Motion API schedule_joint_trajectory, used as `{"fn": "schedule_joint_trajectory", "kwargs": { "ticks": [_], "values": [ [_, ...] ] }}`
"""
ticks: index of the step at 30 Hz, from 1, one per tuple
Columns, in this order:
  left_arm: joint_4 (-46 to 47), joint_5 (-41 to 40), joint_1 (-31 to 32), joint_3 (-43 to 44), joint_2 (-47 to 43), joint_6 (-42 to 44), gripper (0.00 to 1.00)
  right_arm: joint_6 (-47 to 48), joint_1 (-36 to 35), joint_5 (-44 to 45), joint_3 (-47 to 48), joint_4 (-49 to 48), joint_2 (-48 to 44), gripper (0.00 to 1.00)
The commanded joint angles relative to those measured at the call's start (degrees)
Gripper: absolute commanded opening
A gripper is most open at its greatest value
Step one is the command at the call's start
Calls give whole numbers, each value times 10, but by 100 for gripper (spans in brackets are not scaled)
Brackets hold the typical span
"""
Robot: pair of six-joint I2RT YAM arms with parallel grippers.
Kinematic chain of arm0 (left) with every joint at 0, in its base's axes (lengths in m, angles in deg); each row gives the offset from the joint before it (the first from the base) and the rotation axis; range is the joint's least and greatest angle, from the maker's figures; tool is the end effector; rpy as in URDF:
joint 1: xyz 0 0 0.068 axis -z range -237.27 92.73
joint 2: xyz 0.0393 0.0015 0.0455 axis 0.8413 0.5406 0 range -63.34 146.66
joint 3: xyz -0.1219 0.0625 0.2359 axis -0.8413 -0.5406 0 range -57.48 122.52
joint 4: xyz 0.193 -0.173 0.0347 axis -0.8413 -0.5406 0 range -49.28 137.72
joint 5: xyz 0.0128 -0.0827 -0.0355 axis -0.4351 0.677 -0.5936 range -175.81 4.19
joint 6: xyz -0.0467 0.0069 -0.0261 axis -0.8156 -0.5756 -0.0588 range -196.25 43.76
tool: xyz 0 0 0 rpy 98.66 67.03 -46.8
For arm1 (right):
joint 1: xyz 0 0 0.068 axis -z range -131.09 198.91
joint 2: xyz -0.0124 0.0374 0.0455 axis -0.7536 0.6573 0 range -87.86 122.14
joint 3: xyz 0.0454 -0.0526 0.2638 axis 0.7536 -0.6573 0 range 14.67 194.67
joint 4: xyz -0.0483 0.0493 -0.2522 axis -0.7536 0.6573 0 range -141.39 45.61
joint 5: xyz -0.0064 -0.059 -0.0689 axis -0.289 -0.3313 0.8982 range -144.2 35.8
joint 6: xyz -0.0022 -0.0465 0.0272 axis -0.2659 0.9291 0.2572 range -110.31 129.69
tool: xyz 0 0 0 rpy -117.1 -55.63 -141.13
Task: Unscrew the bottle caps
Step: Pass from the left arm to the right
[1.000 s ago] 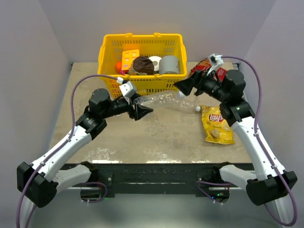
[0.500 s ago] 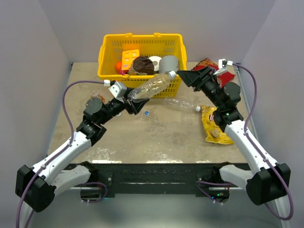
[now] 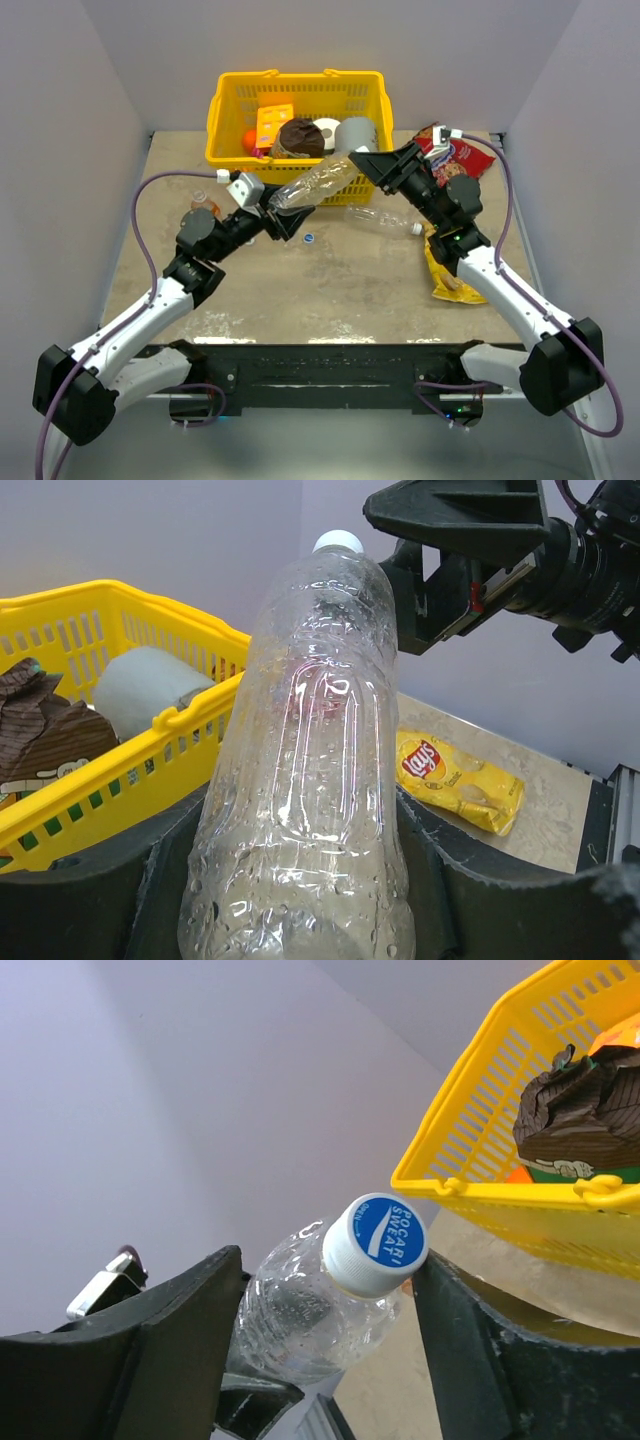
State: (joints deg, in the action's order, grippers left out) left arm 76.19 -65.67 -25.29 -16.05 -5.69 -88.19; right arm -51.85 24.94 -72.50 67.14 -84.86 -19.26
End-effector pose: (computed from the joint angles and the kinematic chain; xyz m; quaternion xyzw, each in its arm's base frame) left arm 0.1934 -0.1353 0.3485 0.2416 0.5849 -0.3884 0.6698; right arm 0.2502 0.1234 0.3810 0.0671 0.5950 0.6091 0.5201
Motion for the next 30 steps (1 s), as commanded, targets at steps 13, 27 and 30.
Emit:
{"fn": "schedule_joint_trajectory", "kwargs": {
  "ticks": [13, 27, 30],
  "values": [
    [28, 88, 10, 3, 11, 27, 31, -1, -6, 37, 0, -64, 14, 26],
    [-33, 107, 26, 49, 40, 44, 100, 160, -7, 124, 32, 91, -73, 0],
    [-68, 77, 26, 69, 41, 59, 100, 210, -6, 138, 56, 145, -93, 0]
  ]
}}
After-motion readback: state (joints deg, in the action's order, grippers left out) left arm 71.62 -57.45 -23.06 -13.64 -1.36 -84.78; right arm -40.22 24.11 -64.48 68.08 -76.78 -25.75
